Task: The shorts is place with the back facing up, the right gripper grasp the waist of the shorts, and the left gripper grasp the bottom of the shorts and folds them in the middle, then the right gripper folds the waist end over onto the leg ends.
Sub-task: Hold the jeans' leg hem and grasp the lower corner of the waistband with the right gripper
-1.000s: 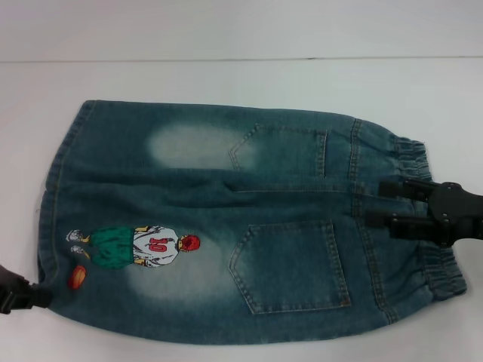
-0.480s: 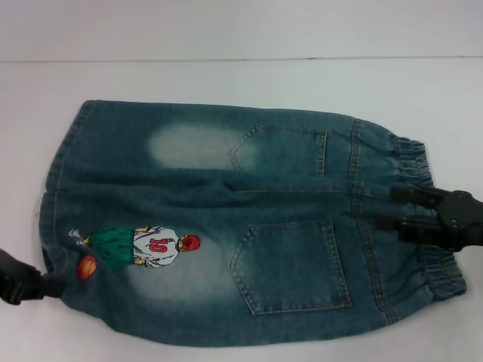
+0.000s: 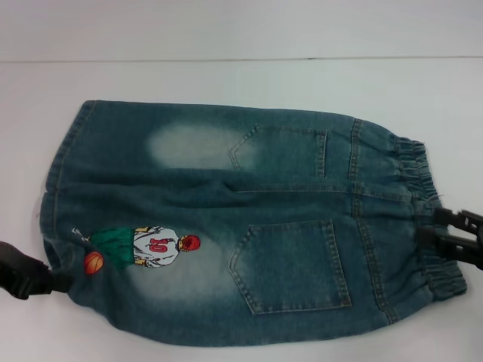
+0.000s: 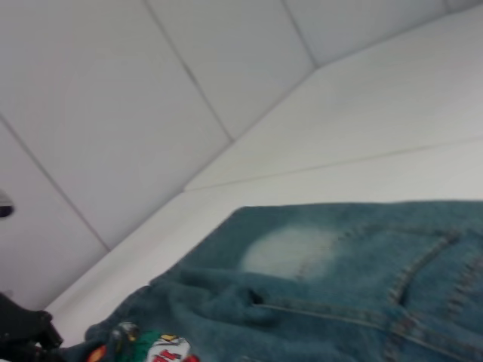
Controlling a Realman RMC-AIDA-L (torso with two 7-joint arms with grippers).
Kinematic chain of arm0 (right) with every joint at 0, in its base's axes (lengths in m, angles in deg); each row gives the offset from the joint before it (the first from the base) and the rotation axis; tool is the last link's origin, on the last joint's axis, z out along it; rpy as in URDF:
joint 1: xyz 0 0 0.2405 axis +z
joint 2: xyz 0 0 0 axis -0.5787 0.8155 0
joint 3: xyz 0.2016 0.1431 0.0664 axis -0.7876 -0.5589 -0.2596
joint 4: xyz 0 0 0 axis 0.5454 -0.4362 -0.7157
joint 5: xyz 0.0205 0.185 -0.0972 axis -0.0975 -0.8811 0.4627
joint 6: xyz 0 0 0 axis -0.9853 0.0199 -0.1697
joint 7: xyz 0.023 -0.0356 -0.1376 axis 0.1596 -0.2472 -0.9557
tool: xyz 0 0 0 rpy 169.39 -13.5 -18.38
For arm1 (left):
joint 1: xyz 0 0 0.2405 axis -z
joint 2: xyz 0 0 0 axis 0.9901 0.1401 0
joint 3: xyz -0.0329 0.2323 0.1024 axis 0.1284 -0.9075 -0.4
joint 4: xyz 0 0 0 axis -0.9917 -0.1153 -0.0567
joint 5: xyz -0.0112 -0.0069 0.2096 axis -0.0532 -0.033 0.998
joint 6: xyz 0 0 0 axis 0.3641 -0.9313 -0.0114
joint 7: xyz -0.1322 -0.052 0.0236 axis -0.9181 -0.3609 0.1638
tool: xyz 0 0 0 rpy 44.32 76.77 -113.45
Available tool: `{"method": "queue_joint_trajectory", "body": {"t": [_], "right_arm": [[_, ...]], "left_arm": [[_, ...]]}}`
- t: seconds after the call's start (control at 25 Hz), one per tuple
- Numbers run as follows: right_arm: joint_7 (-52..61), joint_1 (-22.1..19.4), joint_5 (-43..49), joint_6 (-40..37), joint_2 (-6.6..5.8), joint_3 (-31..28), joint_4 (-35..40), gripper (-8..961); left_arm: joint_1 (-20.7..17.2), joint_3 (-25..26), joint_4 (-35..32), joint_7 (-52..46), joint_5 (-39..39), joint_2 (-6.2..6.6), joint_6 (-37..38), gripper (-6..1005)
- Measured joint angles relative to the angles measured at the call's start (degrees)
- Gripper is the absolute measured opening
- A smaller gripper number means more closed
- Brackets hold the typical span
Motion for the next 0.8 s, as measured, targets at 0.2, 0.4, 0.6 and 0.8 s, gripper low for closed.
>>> {"method": "queue_joint_trajectory", "body": {"t": [0.2, 0.4, 0.6, 0.8], "right_arm": [[1.32, -3.12, 0.09, 0.32, -0.11, -0.44, 0.00, 912], [1.40, -5.01, 1.18, 0.14, -0.26, -0.25, -0.57, 911], [2.44, -5.41, 4.78, 0.50, 0.05, -0.46, -0.69, 911], [2.68, -5.98, 5.28, 0.84, 0.21, -1.49, -0.70, 912]], "left_arm": [[0.16, 0.05, 0.27, 0.00, -0.14, -0.16, -0.46, 79], [0.77, 0.07, 0.33, -0.14, -0.21, -0.49, -0.56, 80], [1.54, -0.19, 0.35, -0.66, -0.25, -0.59, -0.62, 80], [1.72, -0.27, 0.35, -0.69, -0.26, -0.64, -0.61, 80]]}}
